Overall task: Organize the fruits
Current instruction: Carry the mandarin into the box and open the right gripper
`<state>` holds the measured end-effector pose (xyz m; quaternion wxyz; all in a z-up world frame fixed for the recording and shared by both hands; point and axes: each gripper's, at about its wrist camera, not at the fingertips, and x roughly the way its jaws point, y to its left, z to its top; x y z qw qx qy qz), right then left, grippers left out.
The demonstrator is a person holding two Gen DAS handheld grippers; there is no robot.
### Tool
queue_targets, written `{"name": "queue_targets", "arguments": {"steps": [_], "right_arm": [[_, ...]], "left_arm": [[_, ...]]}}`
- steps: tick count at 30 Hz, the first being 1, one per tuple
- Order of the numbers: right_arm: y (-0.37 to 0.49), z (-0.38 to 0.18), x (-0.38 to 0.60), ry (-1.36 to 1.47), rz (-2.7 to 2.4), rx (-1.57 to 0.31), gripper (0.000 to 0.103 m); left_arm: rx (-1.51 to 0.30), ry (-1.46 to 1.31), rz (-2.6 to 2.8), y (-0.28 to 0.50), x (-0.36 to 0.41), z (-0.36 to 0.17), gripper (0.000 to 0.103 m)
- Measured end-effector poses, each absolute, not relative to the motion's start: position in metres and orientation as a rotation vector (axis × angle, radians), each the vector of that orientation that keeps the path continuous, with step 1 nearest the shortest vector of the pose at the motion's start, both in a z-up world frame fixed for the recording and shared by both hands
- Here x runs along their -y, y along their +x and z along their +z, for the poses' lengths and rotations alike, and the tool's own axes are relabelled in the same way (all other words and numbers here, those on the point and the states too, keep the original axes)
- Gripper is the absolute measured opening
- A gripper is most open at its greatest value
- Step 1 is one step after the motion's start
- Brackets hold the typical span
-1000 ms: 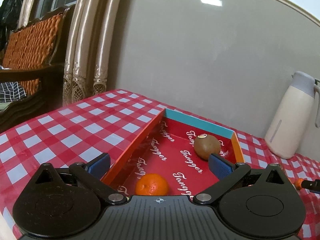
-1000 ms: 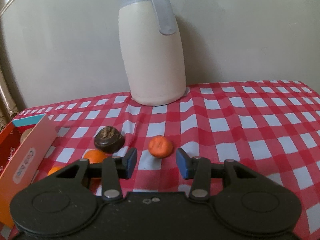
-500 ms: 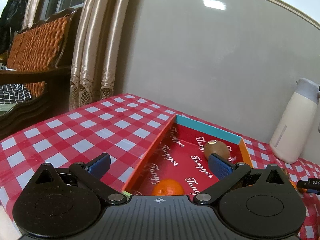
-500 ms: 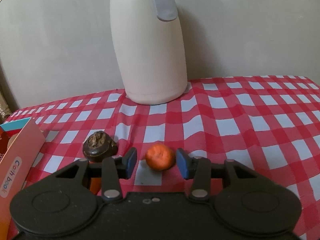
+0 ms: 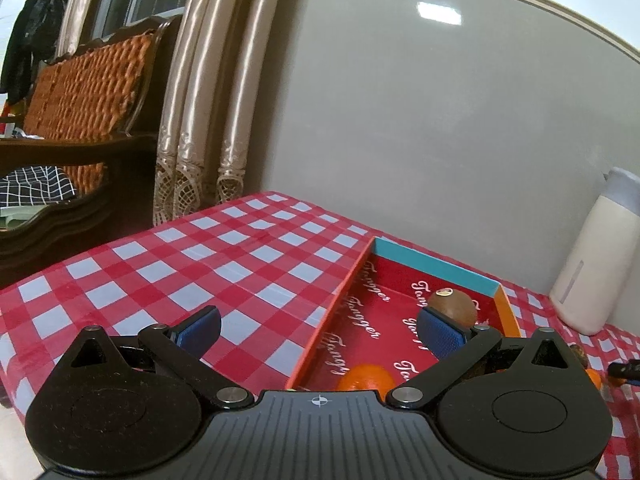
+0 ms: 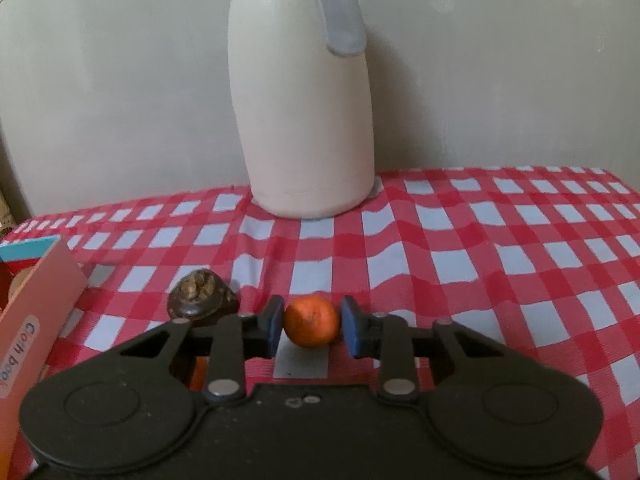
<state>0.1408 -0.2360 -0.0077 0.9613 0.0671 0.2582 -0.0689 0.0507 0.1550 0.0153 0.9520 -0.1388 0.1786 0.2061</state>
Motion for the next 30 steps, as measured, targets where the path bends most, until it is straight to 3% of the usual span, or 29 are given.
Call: {"name": "queue_targets", "arguments": {"steps": [15, 30], "right_arm": [[0.113, 0.033, 0.112, 0.118, 0.254, -0.420, 0.030], [0.112, 0.010, 0.014, -0.002, 0.467, -0.526, 0.030]], "left_arm": [[-0.350, -0.278, 0.490, 0.032, -0.185, 0.015, 0.103], [-0.342, -0.298, 0.548, 0.016, -0.216, 0.014, 0.103]]}}
